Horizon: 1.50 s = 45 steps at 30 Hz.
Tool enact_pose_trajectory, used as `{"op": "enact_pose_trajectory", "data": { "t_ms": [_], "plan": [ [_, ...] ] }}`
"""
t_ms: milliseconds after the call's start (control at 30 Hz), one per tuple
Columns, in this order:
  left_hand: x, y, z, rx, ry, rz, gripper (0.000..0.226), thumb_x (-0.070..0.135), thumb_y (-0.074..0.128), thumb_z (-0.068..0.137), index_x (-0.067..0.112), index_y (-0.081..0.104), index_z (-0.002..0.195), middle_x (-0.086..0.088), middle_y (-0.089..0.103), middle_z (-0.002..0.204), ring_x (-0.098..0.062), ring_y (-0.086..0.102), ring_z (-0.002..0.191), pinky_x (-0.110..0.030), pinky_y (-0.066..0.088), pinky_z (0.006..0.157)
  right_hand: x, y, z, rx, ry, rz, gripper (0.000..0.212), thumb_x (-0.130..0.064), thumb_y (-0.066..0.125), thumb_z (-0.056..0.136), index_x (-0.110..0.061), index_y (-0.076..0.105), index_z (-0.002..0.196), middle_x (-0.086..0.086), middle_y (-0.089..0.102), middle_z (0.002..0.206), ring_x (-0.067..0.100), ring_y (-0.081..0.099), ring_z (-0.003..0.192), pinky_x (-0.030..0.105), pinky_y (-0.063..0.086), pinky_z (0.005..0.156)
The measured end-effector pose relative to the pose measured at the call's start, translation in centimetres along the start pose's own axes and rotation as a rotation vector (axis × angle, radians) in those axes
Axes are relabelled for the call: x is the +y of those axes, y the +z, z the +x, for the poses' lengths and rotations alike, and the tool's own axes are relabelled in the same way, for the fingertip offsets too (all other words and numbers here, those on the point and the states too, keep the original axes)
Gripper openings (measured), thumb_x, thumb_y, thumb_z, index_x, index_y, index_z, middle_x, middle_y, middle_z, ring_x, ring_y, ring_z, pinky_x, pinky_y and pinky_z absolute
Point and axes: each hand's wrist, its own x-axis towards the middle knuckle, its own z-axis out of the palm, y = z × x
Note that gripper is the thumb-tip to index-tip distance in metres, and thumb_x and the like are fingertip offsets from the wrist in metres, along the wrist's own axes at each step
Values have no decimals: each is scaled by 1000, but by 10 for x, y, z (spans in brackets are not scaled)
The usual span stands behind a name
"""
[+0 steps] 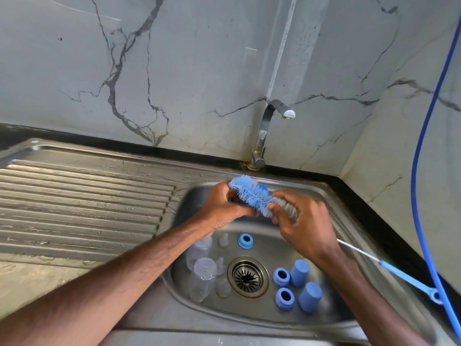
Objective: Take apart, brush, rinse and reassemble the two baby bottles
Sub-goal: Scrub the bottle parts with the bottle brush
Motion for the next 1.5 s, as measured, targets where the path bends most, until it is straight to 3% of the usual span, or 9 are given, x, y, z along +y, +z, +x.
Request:
{"op": "enact_pose_trajectory", "data": {
  "t_ms": [200,433,633,733,833,1033,1167,1333,1500],
  "plan": [
    [-1,4,1,-8,-74,-4,51,11,88,76,17,70,123,0,77,109,-19,72,105,-41,59,96,3,-2,1,54,19,84,20,-33,72,95,-30,72,115,-18,75,79,-7,71,66,32,63,58],
    [1,5,-2,-175,-161,-299,66,-8,75,86,18,53,142,-13,75,115,-34,75,100,-36,64,79,10,-5,4,118,74,32,16,-33,72,96,-28,74,111,-20,74,72,-7,70,66,35,63,64],
    [6,5,2,-182,-215,-498,37,5,61,99,10,58,136,-16,73,122,-36,72,108,-36,61,91,7,-6,4,100,57,32,17,-32,71,96,-28,74,112,-17,74,74,-3,71,67,38,63,65],
    [3,6,1,-161,-169,-435,39,0,61,98,6,57,136,-13,72,125,-29,72,111,-36,60,94,3,-6,1,26,-3,40,20,-34,72,96,-27,73,114,-16,76,79,-1,72,69,37,63,65],
    [5,4,1,-141,-154,-411,47,-3,67,93,6,57,138,-17,69,128,-31,71,113,-39,57,98,11,-13,8,104,79,40,16,-32,74,94,-27,75,109,-15,76,79,-2,72,66,39,64,66],
    [5,0,-3,-212,-210,-502,59,3,74,84,9,55,139,-16,72,124,-31,71,114,-34,59,94,4,-4,2,-1,-41,100,20,-29,76,94,-31,73,114,-23,74,82,-9,70,65,17,58,58],
    [7,-2,-3,-282,-235,-510,52,4,70,94,16,54,142,-16,71,127,-37,71,112,-33,61,89,18,-12,9,140,62,58,18,-33,74,93,-29,74,110,-20,74,75,-8,70,65,21,58,65],
    [10,0,-1,-229,-258,-595,47,8,68,94,9,57,139,-18,70,128,-37,69,115,-33,59,96,11,-9,6,67,-27,56,19,-31,74,94,-30,74,113,-19,75,80,-7,71,68,23,60,64],
    [9,1,0,-148,-241,-592,45,1,65,94,10,58,137,-18,69,130,-36,70,113,-37,59,94,13,-13,5,63,23,110,15,-27,75,94,-26,75,109,-17,76,80,-10,70,65,9,53,60]
  ]
}}
